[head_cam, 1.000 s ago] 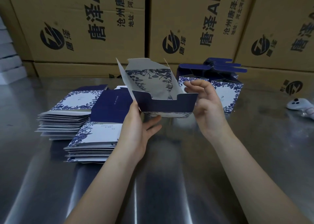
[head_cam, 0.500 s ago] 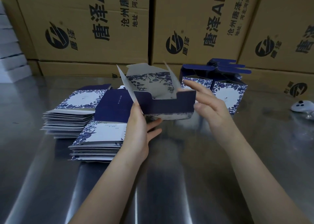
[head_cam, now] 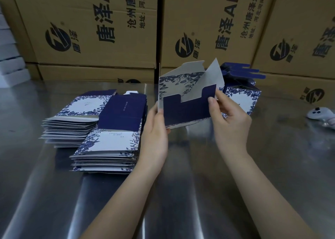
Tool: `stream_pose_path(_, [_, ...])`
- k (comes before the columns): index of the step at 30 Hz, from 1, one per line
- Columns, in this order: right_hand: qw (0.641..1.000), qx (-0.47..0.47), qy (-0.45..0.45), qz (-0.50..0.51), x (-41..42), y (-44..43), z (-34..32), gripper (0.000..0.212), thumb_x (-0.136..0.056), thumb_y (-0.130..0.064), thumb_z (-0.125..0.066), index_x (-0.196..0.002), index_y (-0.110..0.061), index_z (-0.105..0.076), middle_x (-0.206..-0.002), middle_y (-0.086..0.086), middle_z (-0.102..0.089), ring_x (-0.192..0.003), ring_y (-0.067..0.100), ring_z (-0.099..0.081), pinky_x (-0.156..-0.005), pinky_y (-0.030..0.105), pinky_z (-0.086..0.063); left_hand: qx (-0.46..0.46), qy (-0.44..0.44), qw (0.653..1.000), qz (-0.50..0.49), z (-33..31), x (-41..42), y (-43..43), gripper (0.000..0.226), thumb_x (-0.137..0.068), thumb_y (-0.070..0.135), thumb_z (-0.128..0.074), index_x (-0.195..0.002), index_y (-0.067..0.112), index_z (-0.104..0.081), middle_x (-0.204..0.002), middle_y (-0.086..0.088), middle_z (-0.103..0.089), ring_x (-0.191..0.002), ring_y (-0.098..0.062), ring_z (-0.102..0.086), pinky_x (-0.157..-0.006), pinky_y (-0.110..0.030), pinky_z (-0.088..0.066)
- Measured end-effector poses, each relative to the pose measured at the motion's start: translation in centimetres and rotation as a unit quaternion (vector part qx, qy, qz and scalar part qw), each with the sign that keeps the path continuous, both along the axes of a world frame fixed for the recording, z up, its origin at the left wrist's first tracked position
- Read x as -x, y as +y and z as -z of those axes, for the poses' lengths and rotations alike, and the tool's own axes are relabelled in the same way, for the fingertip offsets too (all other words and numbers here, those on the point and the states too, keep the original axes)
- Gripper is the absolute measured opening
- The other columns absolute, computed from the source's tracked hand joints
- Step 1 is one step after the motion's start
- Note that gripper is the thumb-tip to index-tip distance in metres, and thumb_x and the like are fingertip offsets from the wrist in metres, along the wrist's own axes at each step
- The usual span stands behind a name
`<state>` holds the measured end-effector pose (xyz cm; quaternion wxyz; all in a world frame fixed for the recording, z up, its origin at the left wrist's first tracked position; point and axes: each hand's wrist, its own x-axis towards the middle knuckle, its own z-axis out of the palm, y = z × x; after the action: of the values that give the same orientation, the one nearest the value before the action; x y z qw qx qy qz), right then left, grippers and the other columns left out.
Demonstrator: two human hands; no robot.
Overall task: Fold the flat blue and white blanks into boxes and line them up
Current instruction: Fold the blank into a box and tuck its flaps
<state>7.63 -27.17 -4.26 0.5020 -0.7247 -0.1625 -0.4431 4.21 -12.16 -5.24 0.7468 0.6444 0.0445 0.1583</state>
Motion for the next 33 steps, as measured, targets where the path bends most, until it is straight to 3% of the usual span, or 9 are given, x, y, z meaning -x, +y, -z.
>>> stream_pose_path(4, [1.0,-0.005,-0.01,0.005,-0.1,0.5,0.3,0.024,-0.091,-0.032,-0.06,-0.111,-0.021,-0.069,-0.095,-0.03,-0.063,-0.088,-0.004,-0.06,-0.08,0.013,-0.046,-0.02,-0.033,0.999,-0.022,0.2,0.1,-0.1,0.026,-0.105,0.034,-0.031,-0.12,0.039,-0.051,-0.116,0.012,-0.066,-0.104,-0.015,-0.068,-0.07,-0.02,-0.049])
stream_pose_path(7, [0.999,-0.038,-0.009,-0.006,0.1,1.0,0.3,0.02,-0.089,-0.036,-0.061,-0.109,-0.036,-0.063,-0.092,-0.04,-0.062,-0.087,-0.007,-0.061,-0.078,0.012,-0.047,-0.048,-0.064,0.996,-0.028,0.5,0.3,0.0,0.03,-0.106,0.03,-0.031,-0.125,0.034,-0.053,-0.116,0.01,-0.067,-0.103,-0.016,-0.068,-0.074,-0.023,-0.056])
stream_pose_path(13, [0.996,-0.088,0.01,0.008,0.2,1.2,0.1,0.013,-0.085,-0.034,-0.068,-0.098,-0.032,-0.068,-0.085,-0.032,-0.066,-0.079,-0.003,-0.063,-0.075,0.017,-0.052,-0.003,-0.033,0.999,0.005,0.2,-0.3,0.4,0.031,-0.105,0.043,-0.035,-0.132,0.045,-0.051,-0.12,0.012,-0.067,-0.091,-0.015,-0.073,-0.082,-0.036,-0.059])
stream_pose_path(18, [0.994,-0.097,0.021,0.039,0.4,1.1,0.0,0.01,-0.085,-0.03,-0.07,-0.095,-0.028,-0.067,-0.083,-0.03,-0.065,-0.076,-0.004,-0.061,-0.071,0.02,-0.053,-0.002,-0.041,0.999,0.023,0.4,0.0,-0.2,0.036,-0.106,0.044,-0.03,-0.14,0.043,-0.044,-0.122,0.016,-0.063,-0.097,-0.016,-0.072,-0.091,-0.043,-0.055])
stream_pose_path(23, [0.994,-0.073,0.0,0.084,0.5,1.4,0.1,0.027,-0.084,-0.032,-0.069,-0.103,-0.013,-0.072,-0.09,-0.012,-0.069,-0.079,0.003,-0.063,-0.073,0.013,-0.05,-0.085,-0.081,0.993,-0.01,1.3,0.2,-0.6,0.04,-0.107,0.043,-0.023,-0.14,0.037,-0.043,-0.124,0.017,-0.06,-0.11,-0.014,-0.065,-0.078,-0.016,-0.055])
stream_pose_path(24, [0.994,-0.065,-0.003,0.088,0.6,1.5,0.2,0.03,-0.085,-0.032,-0.068,-0.105,-0.01,-0.071,-0.093,-0.007,-0.071,-0.081,0.007,-0.065,-0.075,0.016,-0.051,-0.101,-0.088,0.991,-0.021,1.5,0.3,-0.7,0.041,-0.106,0.043,-0.023,-0.142,0.035,-0.042,-0.125,0.016,-0.06,-0.112,-0.014,-0.064,-0.081,-0.017,-0.055])
stream_pose_path(27, [0.994,-0.04,-0.013,0.101,0.8,1.6,0.2,0.033,-0.086,-0.032,-0.067,-0.107,-0.006,-0.07,-0.099,0.002,-0.073,-0.084,0.018,-0.067,-0.076,0.027,-0.054,-0.156,-0.113,0.979,-0.066,1.9,0.3,-0.6,0.047,-0.105,0.047,-0.022,-0.146,0.031,-0.04,-0.123,0.014,-0.062,-0.111,-0.008,-0.062,-0.092,-0.039,-0.056])
stream_pose_path(30, [0.992,-0.011,-0.038,0.118,1.2,1.8,0.1,0.03,-0.088,-0.027,-0.067,-0.107,-0.004,-0.07,-0.099,0.004,-0.072,-0.084,0.016,-0.065,-0.075,0.017,-0.049,-0.215,-0.139,0.961,-0.103,2.2,0.3,-0.4,0.053,-0.1,0.051,-0.02,-0.146,0.033,-0.038,-0.108,0.025,-0.062,-0.098,0.005,-0.062,-0.08,-0.041,-0.06])
stream_pose_path(33, [0.989,0.026,-0.067,0.132,1.4,2.0,-0.1,0.028,-0.09,-0.023,-0.066,-0.108,-0.001,-0.068,-0.101,0.007,-0.071,-0.089,0.014,-0.063,-0.079,0.011,-0.045,-0.246,-0.147,0.951,-0.118,2.2,0.2,-0.2,0.055,-0.098,0.056,-0.018,-0.148,0.038,-0.031,-0.104,0.015,-0.064,-0.091,-0.005,-0.065,-0.073,-0.043,-0.06])
